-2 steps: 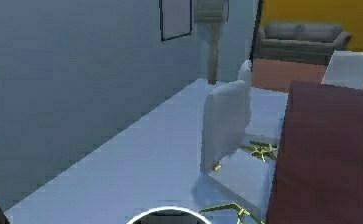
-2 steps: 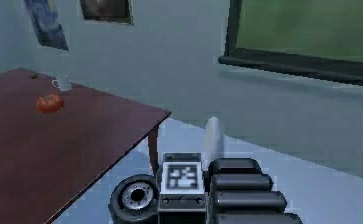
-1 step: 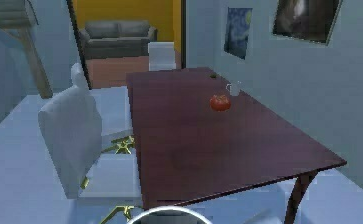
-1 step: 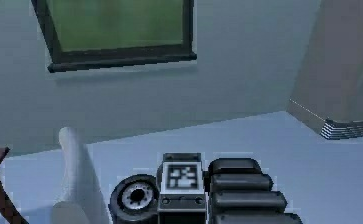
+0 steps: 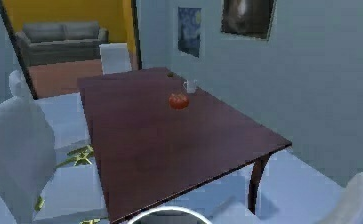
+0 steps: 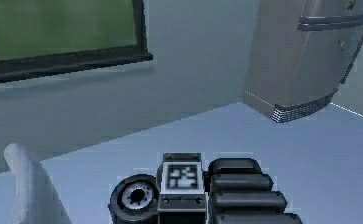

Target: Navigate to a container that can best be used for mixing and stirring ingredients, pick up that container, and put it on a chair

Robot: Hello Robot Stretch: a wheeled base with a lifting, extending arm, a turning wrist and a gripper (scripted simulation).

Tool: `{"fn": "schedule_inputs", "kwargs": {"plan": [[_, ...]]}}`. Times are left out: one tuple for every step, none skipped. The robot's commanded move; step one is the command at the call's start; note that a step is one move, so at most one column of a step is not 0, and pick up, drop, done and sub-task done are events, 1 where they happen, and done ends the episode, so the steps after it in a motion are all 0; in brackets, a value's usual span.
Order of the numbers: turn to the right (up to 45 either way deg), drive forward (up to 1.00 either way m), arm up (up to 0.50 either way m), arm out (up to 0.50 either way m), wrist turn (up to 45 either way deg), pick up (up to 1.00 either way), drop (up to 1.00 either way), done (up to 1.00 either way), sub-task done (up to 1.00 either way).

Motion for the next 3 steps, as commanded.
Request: {"fn": "schedule_inputs", "kwargs": {"plan": [[-45.0, 0.0, 0.0, 0.0, 0.0, 0.0, 0.0, 0.0, 0.0], [-42.0, 0.0, 0.0, 0.0, 0.0, 0.0, 0.0, 0.0, 0.0], [0.0, 0.0, 0.0, 0.34, 0.0, 0.0, 0.0, 0.0, 0.0]]}}
